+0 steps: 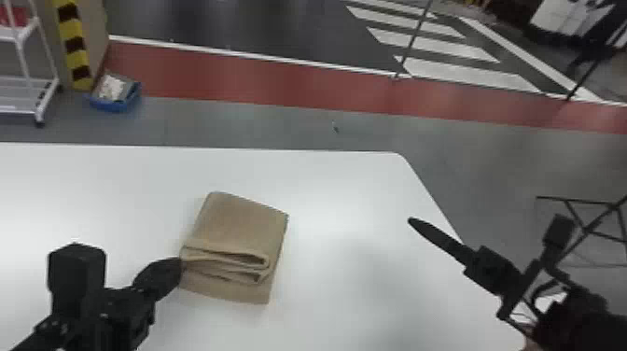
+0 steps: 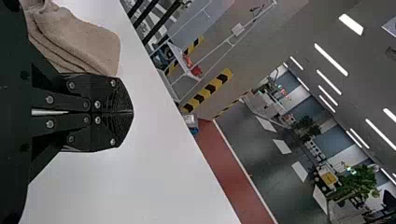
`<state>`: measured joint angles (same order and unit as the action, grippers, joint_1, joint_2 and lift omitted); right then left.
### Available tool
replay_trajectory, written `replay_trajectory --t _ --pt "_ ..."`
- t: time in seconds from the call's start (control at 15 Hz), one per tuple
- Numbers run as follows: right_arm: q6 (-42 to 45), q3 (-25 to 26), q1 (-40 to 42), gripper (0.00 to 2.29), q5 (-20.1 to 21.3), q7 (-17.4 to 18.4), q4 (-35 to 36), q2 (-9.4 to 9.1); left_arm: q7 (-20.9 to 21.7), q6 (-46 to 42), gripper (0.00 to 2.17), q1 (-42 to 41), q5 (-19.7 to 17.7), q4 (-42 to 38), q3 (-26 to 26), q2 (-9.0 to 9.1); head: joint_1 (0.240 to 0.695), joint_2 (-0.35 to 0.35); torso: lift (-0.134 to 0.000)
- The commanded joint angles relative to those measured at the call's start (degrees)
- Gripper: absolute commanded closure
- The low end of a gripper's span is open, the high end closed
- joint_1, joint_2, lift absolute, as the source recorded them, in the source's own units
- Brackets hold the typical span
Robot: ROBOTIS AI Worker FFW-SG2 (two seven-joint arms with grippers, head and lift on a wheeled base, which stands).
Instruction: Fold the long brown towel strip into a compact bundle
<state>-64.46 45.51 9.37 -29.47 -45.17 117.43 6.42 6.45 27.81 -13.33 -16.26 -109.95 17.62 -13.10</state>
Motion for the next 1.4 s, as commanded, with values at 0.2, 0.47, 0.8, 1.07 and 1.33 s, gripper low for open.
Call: replay_trajectory --t 0.2,0.47,0.8,1.07,1.33 --pt "0.0 0.5 0.4 2.24 -1.2 0.0 0.1 -0.01 0.7 0.6 1.92 -2.5 -0.1 -3.2 2.9 -0.09 0.695 -0.350 -0.125" --pt "0.0 1.2 0.6 2.24 -2.1 0.0 0.1 -0.01 -0.3 -1.1 1.91 -3.2 0.3 -3.7 3.9 -0.09 0.695 -0.350 -0.125" --pt "0.2 1.5 0.5 2.24 -2.0 -0.2 -0.4 0.08 -3.5 -7.6 1.92 -0.6 1.6 1.1 1.4 0.00 0.695 -0.350 -0.125" --pt "0.3 1.7 -0.1 2.24 -2.1 -0.2 -1.2 0.17 -3.5 -7.8 1.92 1.6 2.3 6.4 -0.5 -0.09 0.695 -0.350 -0.125" --pt "0.9 1.3 -0.1 2.24 -2.1 -0.1 -1.7 0.08 -2.2 -7.8 1.92 1.9 1.9 7.7 -1.8 -0.18 0.695 -0.350 -0.125"
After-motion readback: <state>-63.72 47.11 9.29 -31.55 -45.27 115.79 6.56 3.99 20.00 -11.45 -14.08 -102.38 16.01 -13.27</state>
